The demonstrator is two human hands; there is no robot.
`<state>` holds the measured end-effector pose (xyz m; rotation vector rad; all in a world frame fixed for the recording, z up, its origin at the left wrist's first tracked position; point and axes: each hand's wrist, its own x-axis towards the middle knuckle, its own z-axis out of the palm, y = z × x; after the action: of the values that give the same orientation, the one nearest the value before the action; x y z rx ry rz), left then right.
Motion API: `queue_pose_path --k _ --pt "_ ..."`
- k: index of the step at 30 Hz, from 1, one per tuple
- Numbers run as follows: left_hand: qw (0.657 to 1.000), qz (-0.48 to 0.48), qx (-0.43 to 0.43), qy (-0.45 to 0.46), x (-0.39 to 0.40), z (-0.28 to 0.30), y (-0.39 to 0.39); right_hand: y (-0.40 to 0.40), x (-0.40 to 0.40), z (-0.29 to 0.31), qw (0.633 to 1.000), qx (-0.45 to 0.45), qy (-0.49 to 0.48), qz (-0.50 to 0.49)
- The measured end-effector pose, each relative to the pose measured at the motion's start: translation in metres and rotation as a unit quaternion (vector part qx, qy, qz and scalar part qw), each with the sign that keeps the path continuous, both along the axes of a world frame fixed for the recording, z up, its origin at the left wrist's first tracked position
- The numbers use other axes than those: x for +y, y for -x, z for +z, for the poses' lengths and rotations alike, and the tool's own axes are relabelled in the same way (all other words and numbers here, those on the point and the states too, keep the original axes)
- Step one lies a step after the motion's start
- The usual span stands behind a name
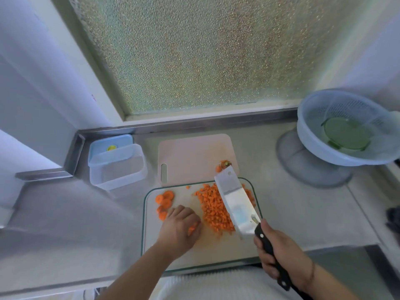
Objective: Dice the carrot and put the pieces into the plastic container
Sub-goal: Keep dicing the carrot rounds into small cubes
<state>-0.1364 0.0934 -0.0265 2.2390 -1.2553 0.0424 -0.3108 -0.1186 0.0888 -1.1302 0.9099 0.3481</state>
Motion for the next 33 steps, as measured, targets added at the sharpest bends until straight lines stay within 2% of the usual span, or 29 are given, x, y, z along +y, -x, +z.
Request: queue_pose_path --k 4,9,17,23,26,29,33 --pt "0.999 -0.012 0.038 -0.007 -0.047 0.028 0.011 -0.005 0.012 0.001 1.000 -0.002 -0.006 -0.014" --pt "0.996 0.038 0.078 0.008 -0.075 0.023 0.018 -0.002 0.020 0.004 0.999 -0.010 -0.011 -0.039" --pt "0.999 0.015 0.045 0.024 -0.027 -0.004 -0.008 0.010 0.025 -0.004 0.998 -0.020 0.023 -0.058" --pt "0.984 -0.164 -0.020 -0.065 0.030 -0.013 -0.029 0.014 0.038 -0.018 0.996 -0.035 0.086 0.002" --pt "0.971 -0.226 -0.040 -0.063 0.031 -0.025 -0.025 0.016 0.048 -0.024 0.994 -0.034 0.100 0.034" --pt "0.973 -0.225 -0.046 -0.016 0.033 -0.035 -0.017 0.016 0.060 -0.031 0.995 -0.027 0.087 0.039" --pt "0.986 -0.158 -0.049 0.022 0.040 -0.042 -0.007 0.015 0.072 -0.043 0.996 0.001 0.068 0.062"
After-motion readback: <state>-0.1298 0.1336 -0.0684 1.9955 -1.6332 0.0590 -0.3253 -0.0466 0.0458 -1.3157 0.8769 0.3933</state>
